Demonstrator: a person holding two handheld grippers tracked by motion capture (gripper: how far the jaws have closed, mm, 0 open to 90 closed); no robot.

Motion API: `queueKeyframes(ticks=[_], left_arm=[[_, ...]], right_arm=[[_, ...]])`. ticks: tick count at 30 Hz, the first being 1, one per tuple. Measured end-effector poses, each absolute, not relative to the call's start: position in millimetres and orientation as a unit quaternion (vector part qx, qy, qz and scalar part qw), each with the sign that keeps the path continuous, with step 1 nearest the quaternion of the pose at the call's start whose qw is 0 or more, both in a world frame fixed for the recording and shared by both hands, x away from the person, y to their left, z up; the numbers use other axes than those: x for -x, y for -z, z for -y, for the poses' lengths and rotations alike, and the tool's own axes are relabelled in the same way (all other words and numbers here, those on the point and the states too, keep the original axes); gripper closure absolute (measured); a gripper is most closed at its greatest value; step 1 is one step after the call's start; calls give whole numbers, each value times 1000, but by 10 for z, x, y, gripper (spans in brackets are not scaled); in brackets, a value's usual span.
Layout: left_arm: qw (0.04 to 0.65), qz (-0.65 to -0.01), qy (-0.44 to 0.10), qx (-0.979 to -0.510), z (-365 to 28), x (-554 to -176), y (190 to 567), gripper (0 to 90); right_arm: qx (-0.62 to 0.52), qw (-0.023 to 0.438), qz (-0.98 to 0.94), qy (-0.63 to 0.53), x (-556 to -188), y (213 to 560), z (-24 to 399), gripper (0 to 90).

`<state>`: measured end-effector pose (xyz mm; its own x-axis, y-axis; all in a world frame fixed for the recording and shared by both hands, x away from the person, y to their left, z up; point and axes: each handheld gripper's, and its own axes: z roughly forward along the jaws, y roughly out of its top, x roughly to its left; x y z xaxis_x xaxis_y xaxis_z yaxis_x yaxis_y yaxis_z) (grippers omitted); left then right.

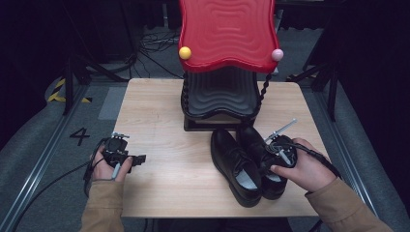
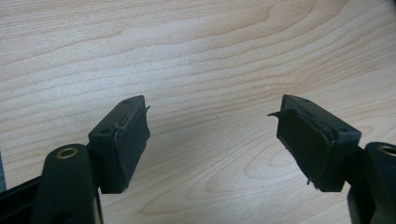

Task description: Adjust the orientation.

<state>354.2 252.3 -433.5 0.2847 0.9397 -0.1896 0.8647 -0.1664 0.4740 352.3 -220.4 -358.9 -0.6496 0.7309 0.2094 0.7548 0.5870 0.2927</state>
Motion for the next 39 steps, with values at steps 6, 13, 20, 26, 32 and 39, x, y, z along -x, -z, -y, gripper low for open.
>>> queueKeyframes(ticks=[6, 13, 20, 26, 32, 39], left_arm=[[253, -591, -75, -762, -2526, -3529, 4328, 256], [254, -593, -71, -761, -2506, -3533, 4329, 258], [245, -589, -69, -767, -2493, -3544, 4325, 263], [244, -587, -71, -769, -2478, -3553, 4316, 265], [239, -582, -68, -774, -2426, -3585, 4289, 266], [237, -579, -69, -777, -2362, -3631, 4242, 265]], right_arm=[[436, 37, 884, 162, -3566, 3611, 2152, 480], [445, 41, 883, 144, -3605, 3681, 2095, 449], [464, 42, 879, 100, -3709, 3954, 1960, 452], [474, 38, 877, 72, -3764, 4078, 1892, 605], [475, 20, 879, 43, -3779, 4174, 1849, 702], [498, 33, 865, 45, -3807, 4171, 1874, 746]])
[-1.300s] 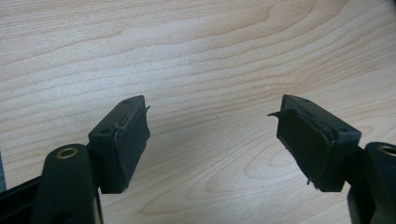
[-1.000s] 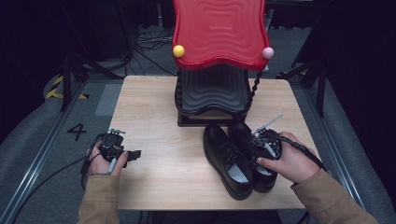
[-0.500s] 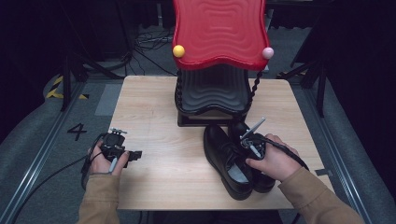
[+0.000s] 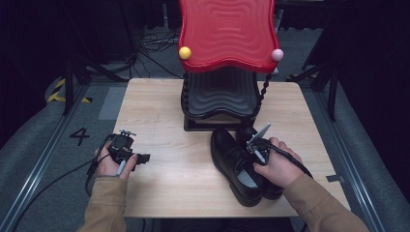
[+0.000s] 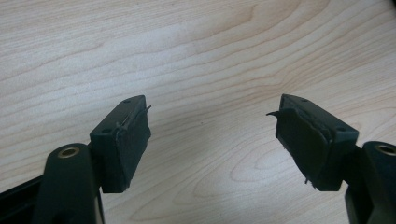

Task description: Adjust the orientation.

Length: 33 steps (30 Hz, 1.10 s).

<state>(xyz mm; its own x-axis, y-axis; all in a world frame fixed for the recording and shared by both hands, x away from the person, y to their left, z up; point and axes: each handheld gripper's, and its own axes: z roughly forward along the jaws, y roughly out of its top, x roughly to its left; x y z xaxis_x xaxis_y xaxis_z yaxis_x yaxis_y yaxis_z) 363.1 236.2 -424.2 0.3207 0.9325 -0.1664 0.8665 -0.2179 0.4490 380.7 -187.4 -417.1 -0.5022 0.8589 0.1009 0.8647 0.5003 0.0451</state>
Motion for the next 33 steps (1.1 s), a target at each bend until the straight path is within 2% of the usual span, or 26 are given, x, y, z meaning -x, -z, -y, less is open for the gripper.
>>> queueKeyframes(ticks=[9, 17, 33], left_arm=[[239, -574, -73, -780, -2348, -3675, 4240, 266], [244, -579, -72, -775, -2383, -3675, 4231, 265], [249, -580, -70, -773, -2411, -3670, 4221, 263]], right_arm=[[514, 24, 856, 57, -3782, 4135, 1939, 820], [514, 50, 854, 64, -3739, 4013, 2054, 823], [493, 57, 864, 85, -3500, 3259, 2117, 821]])
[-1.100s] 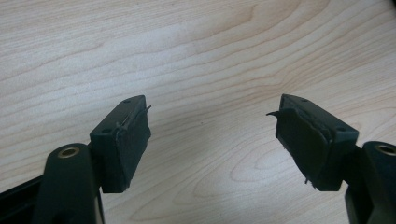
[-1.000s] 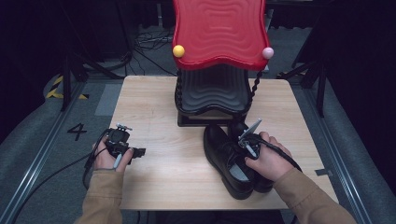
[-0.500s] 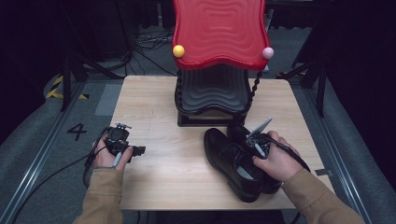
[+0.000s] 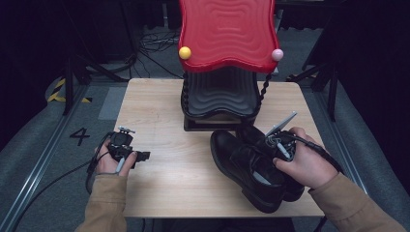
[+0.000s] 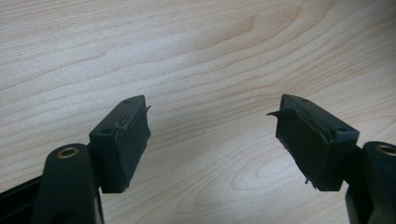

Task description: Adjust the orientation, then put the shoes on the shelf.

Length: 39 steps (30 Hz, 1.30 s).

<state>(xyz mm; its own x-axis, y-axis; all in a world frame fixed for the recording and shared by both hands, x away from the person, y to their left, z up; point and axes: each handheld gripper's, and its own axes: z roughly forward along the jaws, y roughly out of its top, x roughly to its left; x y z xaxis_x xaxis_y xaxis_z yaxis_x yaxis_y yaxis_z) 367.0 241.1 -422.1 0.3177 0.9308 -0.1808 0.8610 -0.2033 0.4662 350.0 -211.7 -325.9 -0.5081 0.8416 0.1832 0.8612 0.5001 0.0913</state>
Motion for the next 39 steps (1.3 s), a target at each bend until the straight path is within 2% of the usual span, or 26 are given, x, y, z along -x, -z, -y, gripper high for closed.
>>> queueKeyframes(ticks=[23, 39], left_arm=[[251, -580, -68, -772, -2394, -3667, 4215, 264], [254, -586, -67, -767, -2414, -3673, 4235, 263]], right_arm=[[476, 49, 871, 110, -3411, 2572, 2124, 820], [477, 37, 871, 112, -3417, 1975, 2037, 820]])
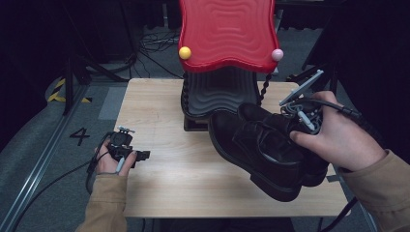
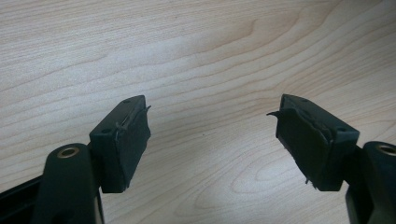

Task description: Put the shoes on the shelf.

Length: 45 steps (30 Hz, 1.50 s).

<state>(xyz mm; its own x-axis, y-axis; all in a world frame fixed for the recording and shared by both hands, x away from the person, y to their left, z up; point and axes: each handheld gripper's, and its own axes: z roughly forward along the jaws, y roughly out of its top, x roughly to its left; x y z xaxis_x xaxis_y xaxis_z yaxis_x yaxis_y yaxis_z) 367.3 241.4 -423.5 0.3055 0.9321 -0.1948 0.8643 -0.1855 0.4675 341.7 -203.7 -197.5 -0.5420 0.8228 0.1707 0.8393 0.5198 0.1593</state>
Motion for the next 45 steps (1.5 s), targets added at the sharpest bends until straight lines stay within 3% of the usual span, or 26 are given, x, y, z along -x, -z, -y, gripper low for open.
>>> queueKeyframes(ticks=[45], left_arm=[[269, -591, -66, -758, -2480, -3661, 4207, 255]], right_arm=[[507, 4, 852, 128, -3642, 497, 1893, 820]])
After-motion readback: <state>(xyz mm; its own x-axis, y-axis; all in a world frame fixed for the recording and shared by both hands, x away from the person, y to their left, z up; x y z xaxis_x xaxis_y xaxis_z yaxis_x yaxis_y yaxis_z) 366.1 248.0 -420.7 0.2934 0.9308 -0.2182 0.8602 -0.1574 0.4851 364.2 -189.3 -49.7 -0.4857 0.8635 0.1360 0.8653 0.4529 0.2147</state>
